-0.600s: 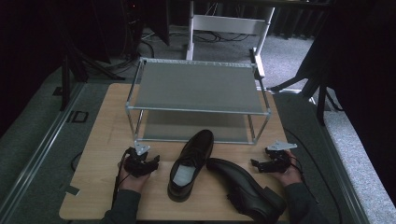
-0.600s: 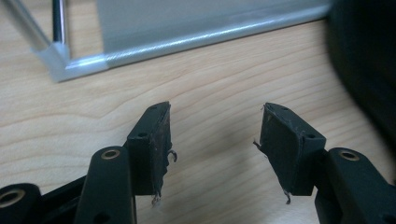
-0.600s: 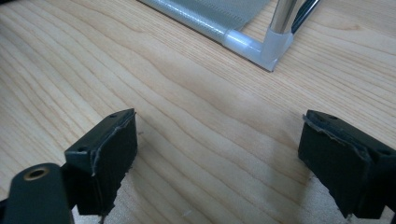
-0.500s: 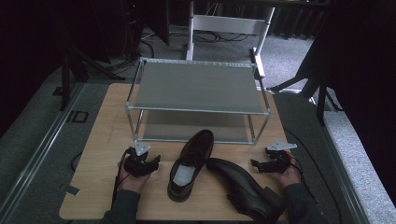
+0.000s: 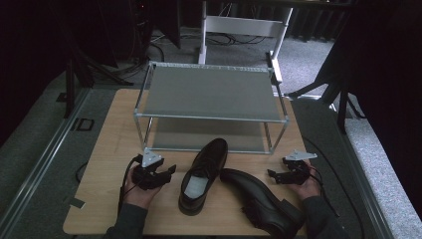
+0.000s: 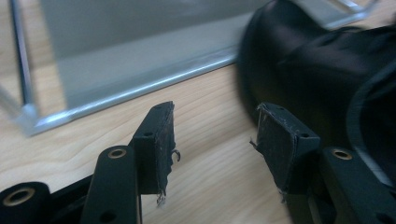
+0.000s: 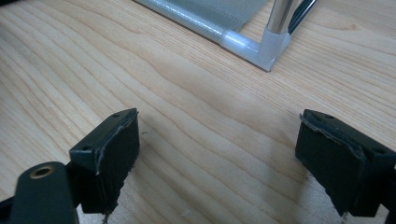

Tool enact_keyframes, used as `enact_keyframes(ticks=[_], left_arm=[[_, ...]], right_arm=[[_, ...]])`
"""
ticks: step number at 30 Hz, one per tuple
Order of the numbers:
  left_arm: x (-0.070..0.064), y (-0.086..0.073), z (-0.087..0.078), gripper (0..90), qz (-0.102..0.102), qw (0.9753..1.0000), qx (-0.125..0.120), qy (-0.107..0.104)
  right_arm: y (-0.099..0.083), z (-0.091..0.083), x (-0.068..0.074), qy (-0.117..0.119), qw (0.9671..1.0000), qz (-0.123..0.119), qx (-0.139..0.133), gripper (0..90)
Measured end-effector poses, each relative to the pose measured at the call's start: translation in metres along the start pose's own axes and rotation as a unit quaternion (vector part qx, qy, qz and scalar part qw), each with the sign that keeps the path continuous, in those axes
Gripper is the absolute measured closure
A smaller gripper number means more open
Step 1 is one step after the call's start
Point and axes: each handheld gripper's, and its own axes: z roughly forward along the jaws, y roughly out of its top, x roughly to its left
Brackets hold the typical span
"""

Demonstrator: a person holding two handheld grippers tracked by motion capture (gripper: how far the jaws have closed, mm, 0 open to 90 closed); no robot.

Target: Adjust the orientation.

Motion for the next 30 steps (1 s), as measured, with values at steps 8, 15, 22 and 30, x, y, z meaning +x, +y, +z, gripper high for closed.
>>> enact_keyframes(ticks=[8,15,22,30], left_arm=[[-0.018,0.011,-0.003,49.0,0.034,0.9986,0.003,-0.039],[-0.027,0.017,0.002,50.3,0.053,0.9967,0.010,-0.061],[-0.034,0.018,0.011,53.0,0.069,0.9944,0.030,-0.074],[-0.035,0.017,0.015,56.6,0.075,0.9922,0.041,-0.090]], right_arm=[[0.000,0.000,0.000,0.000,1.0000,0.000,0.000,13.2],[0.000,0.000,0.000,0.000,1.0000,0.000,0.000,13.5],[0.000,0.000,0.000,-0.001,1.0000,0.002,-0.001,14.0],[0.000,0.000,0.000,-0.001,1.0000,0.002,-0.001,14.1]])
